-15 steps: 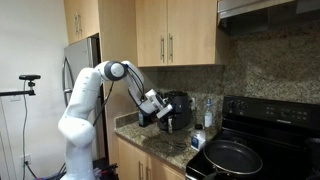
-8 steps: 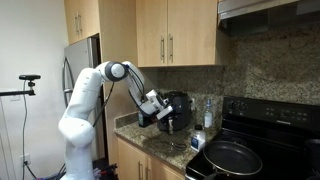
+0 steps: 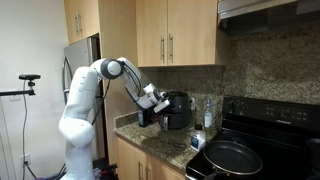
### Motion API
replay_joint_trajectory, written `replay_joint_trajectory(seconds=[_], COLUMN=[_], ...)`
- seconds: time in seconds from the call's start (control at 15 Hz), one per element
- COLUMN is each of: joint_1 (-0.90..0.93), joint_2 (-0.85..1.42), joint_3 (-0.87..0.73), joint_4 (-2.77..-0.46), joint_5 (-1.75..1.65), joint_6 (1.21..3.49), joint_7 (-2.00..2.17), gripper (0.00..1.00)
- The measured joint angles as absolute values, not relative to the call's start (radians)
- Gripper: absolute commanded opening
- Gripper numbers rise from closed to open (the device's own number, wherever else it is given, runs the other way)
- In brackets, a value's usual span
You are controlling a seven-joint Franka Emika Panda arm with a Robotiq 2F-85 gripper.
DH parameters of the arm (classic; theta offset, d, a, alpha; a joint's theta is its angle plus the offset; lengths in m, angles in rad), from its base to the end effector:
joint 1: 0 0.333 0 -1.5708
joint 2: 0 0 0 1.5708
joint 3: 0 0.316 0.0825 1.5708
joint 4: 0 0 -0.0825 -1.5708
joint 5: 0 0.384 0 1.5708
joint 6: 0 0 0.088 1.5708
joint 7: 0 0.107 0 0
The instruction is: Open the air fryer and the right-sided cabinet door
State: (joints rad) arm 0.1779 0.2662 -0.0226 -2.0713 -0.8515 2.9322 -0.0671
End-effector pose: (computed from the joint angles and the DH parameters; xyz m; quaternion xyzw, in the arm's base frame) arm 0.5993 0.1431 0.3539 0.8244 0.4565 0.2746 0.1910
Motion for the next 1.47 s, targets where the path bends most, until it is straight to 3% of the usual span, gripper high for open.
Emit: replay_joint_trajectory(seconds=[0.33, 0.87, 1.47], joint_1=[0.262, 0.355, 0.549], joint_2=[0.147, -0.107, -0.516], joint_3=[-0.025, -0.075, -0.048], joint_4=[-2.113, -2.154, -2.569], joint_5=[-1.036, -1.739, -2.537], joint_6=[2.984, 2.973, 2.766], joint_7=[0.123, 0.605, 1.386], gripper=[1.00, 1.00, 1.00])
